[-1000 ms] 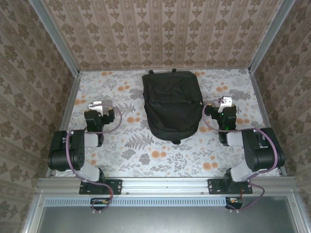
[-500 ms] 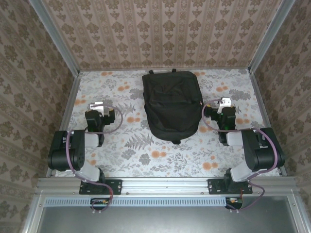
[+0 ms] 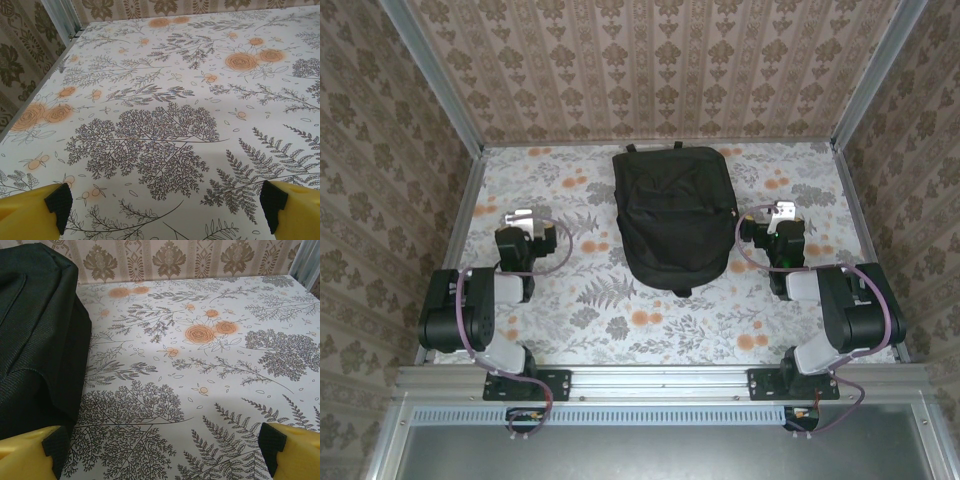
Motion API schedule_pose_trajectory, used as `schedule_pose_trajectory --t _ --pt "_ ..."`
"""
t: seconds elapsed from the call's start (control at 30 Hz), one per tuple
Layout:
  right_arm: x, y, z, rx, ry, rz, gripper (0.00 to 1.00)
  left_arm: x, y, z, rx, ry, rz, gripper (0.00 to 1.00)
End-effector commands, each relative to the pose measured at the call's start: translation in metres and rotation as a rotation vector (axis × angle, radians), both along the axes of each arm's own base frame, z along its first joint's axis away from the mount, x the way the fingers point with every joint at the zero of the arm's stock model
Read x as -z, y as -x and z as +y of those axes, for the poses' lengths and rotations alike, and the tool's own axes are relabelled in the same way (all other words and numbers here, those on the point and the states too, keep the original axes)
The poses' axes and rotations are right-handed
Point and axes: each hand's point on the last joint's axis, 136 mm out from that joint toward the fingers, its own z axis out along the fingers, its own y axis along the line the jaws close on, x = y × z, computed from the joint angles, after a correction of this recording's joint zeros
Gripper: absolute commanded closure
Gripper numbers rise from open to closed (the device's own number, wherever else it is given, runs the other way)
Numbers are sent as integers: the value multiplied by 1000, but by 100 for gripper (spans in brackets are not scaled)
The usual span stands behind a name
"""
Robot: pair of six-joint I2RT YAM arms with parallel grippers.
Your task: Pack the student bag
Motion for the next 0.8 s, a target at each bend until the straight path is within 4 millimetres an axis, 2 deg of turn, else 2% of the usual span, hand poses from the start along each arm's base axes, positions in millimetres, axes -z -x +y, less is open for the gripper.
schedule_pose_trajectory --t 0.0,0.77 --pt "0 2 0 0 11 4 0 -9 -4 -1 3 -16 -27 0" --pt "0 2 1 0 10 3 0 -9 -6 -3 16 -14 -22 0"
